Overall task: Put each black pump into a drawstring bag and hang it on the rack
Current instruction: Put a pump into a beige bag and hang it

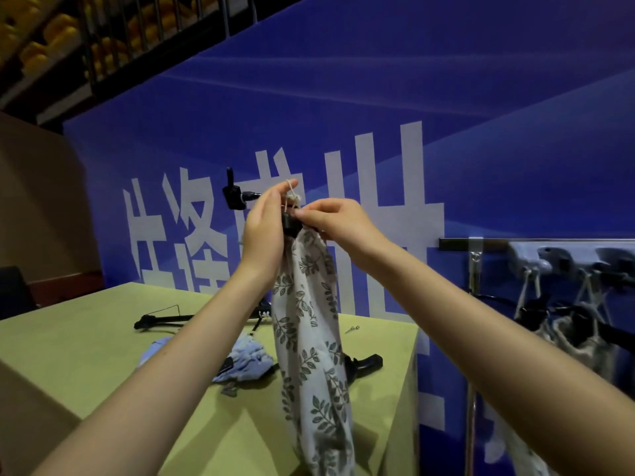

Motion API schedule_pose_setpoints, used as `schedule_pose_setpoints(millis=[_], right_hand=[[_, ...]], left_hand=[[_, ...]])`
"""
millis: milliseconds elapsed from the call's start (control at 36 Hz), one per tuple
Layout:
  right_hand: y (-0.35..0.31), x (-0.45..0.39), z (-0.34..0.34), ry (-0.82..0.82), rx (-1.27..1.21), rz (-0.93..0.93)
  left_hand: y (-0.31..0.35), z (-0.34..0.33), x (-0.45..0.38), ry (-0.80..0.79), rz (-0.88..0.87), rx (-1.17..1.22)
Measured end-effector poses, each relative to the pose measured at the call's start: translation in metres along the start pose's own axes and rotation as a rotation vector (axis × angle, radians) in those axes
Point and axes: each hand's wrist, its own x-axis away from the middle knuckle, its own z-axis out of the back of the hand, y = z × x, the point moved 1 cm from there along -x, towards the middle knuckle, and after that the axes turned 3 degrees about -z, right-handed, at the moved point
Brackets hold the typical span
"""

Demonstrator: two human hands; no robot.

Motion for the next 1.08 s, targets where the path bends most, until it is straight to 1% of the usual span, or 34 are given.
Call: schedule_pose_setpoints(millis=[83,139,222,306,361,417,500,556,611,694,750,806,861,889,972,1083], right_hand=[[-0.003,-0.002,0.001,0.012,-0.017,-0.054],[-0.005,-0.005,0.003,-0.003,-0.107,-0.142],[-0.011,-0.005,0.017,-0.062,-0.446,-0.250],[-0.020,-0.004,0.037,-0.093,-0.834,-0.285],[-0.026,-0.002,0.046,-0.102,-0.950,-0.274],[-0.030,-0.001,0.055,-0.087,-0.956,-0.228],[-0.037,0.003,0.075,-0.055,-0.873,-0.125],[-0.041,0.007,0.090,-0.048,-0.719,-0.057],[-0.041,0.011,0.103,-0.079,-0.564,-0.024],[-0.039,0.024,0.126,-0.099,-0.401,-0.002],[-0.037,0.034,0.144,-0.007,-0.254,0.021],[-0.034,0.045,0.166,0.105,-0.047,0.030],[-0.029,0.054,0.191,0.153,0.066,-0.021],[-0.025,0.061,0.207,0.176,0.082,-0.057],[-0.011,0.080,0.246,0.265,0.151,-0.138],[0.005,0.115,0.288,0.346,0.377,-0.186]], left_hand=[[0.001,-0.004,0.000,-0.008,-0.033,-0.042],[0.001,-0.005,-0.001,0.000,-0.040,-0.038],[0.002,-0.010,0.001,-0.035,-0.033,-0.049],[0.000,-0.019,0.004,-0.088,-0.048,-0.105],[0.001,-0.027,0.006,-0.111,-0.048,-0.079],[0.003,-0.034,0.005,-0.132,-0.018,-0.023],[0.007,-0.050,0.003,-0.178,0.096,0.059],[0.009,-0.067,0.003,-0.255,0.156,0.101],[0.011,-0.084,0.004,-0.340,0.183,0.097],[0.010,-0.110,0.010,-0.448,0.207,0.069],[0.006,-0.126,0.018,-0.460,0.192,0.062],[0.001,-0.144,0.029,-0.465,0.158,0.110],[0.000,-0.164,0.040,-0.497,0.155,0.214],[-0.001,-0.177,0.046,-0.520,0.189,0.296],[-0.005,-0.213,0.055,-0.582,0.353,0.545],[-0.012,-0.265,0.080,-0.610,0.605,0.775]])
